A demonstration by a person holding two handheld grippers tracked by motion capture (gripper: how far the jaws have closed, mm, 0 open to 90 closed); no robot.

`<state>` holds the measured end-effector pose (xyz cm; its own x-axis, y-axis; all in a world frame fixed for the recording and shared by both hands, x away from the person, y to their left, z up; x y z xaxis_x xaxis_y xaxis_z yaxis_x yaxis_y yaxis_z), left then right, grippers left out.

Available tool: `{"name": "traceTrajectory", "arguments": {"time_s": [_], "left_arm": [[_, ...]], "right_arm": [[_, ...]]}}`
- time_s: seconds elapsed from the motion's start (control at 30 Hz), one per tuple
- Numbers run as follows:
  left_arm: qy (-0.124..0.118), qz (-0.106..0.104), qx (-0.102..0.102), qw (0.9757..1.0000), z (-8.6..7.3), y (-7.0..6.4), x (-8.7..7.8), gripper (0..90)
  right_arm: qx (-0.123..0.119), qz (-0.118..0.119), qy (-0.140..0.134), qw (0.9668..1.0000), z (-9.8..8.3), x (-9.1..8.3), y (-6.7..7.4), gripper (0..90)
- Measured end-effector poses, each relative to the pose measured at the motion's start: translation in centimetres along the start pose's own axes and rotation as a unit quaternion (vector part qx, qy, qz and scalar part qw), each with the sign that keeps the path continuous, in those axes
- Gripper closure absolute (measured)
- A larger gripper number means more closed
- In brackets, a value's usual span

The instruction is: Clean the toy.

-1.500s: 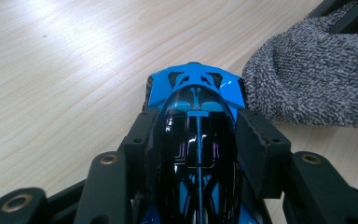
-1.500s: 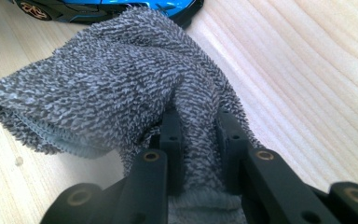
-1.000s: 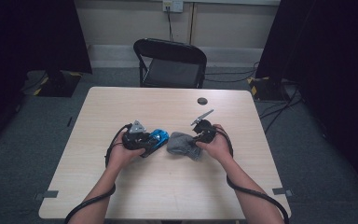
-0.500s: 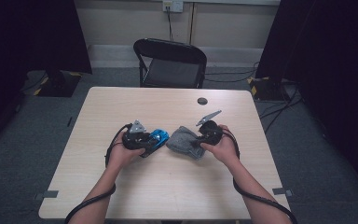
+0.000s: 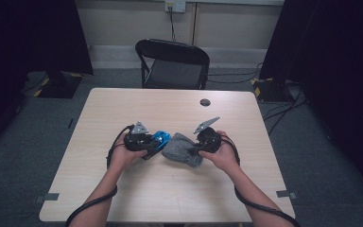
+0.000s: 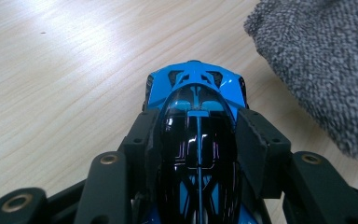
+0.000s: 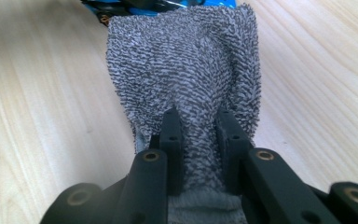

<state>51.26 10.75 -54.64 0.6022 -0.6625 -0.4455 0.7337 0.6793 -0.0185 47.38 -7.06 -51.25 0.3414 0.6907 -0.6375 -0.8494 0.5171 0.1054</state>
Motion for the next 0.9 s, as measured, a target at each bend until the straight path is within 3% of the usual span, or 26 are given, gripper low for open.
{"name": "traceTrajectory", "arguments": {"time_s": [0.5,0.9], "left_arm": [[-0.001,0.001,0.000,1.0000,0.0,0.0,0.0,51.4],[-0.001,0.004,0.001,1.0000,0.0,0.0,0.0,51.4]], "right_arm": [[-0.041,0.058,0.009,0.9974,-0.4,2.1,5.0,75.6],[-0.073,0.112,0.018,0.9909,-0.1,3.9,8.9,75.7]]}}
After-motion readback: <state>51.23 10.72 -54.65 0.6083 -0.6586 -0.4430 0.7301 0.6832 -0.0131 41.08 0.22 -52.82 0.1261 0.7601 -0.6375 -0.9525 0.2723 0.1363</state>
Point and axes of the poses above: each handheld gripper's, and its own axes: x roughly forward along the jaws, z roughly out of its top, y roughly to its left, the point moved 10 cm from there along x, roughly forward along the jaws, and after that the axes turned 13 degrees about -y, right-handed, at the moved point
